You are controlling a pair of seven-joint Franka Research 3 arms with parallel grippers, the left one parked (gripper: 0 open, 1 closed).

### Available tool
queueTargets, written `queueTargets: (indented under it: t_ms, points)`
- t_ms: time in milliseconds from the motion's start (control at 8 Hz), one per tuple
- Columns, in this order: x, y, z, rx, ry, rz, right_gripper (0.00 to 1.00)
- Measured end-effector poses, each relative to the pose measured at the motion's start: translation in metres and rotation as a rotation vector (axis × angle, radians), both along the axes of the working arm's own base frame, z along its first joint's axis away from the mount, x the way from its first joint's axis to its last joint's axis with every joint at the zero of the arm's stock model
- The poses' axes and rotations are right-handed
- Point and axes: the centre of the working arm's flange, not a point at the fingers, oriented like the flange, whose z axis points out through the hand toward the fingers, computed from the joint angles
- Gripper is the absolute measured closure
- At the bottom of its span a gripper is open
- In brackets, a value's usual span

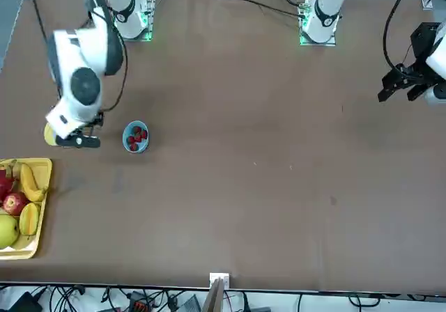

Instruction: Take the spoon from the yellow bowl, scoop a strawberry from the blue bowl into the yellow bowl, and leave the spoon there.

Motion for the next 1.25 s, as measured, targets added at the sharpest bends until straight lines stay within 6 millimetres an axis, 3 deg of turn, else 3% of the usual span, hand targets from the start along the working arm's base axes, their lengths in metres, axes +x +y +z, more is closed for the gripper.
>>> queueTargets:
  t_ms: [750, 1000, 1250]
  points:
    - [-0.051, -0.033, -0.172, -0.394, -0.104, 0.066, 0.03]
    - [-0.060, -0.042, -0.209, -0.439, -0.100, 0.078, 0.03]
    - [-0.066, -0.052, -0.228, -0.478, -0.080, 0.085, 0.06]
